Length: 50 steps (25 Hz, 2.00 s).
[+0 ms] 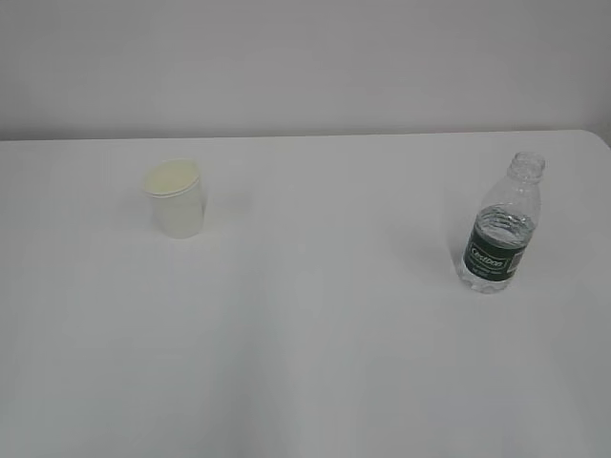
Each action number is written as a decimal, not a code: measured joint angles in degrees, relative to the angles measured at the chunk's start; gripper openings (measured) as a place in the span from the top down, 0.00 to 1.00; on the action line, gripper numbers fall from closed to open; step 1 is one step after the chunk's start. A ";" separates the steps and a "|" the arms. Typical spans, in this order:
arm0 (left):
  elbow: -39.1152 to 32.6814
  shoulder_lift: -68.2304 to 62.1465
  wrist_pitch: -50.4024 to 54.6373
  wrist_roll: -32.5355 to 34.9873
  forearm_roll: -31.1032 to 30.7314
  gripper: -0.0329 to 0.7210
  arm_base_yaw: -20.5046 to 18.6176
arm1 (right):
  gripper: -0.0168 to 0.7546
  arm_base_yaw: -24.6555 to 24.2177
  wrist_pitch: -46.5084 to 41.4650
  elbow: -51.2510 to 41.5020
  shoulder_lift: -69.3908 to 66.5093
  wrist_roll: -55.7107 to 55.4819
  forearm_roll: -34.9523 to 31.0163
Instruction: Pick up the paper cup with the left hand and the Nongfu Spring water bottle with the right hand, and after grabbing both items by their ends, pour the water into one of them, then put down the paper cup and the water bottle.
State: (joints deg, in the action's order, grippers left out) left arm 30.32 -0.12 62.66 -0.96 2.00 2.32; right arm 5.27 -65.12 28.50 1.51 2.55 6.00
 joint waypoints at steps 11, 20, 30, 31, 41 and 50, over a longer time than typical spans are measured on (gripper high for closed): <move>0.00 0.00 0.00 0.00 0.05 0.27 0.00 | 0.27 0.00 0.00 0.00 0.00 0.00 0.00; 0.00 0.00 0.00 0.00 0.05 0.27 0.00 | 0.27 0.00 0.00 0.00 0.00 -0.10 0.00; 0.00 0.00 0.00 0.00 -1.29 0.27 0.00 | 0.26 0.00 0.23 0.11 0.00 -0.10 0.00; 0.21 0.00 0.00 0.00 -2.00 0.27 0.00 | 0.27 0.00 0.23 0.11 0.00 -0.10 0.00; 2.77 -0.10 -0.40 0.00 -2.70 0.27 0.00 | 0.26 0.00 7.21 0.97 0.00 -0.02 -0.21; 2.77 -4.28 -5.61 0.00 -2.59 0.27 0.00 | 0.26 0.00 12.08 0.97 0.00 0.12 -0.33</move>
State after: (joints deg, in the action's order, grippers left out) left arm 33.09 -4.40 57.05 -0.96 -0.60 2.32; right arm 5.27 -53.03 29.47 1.51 2.66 5.67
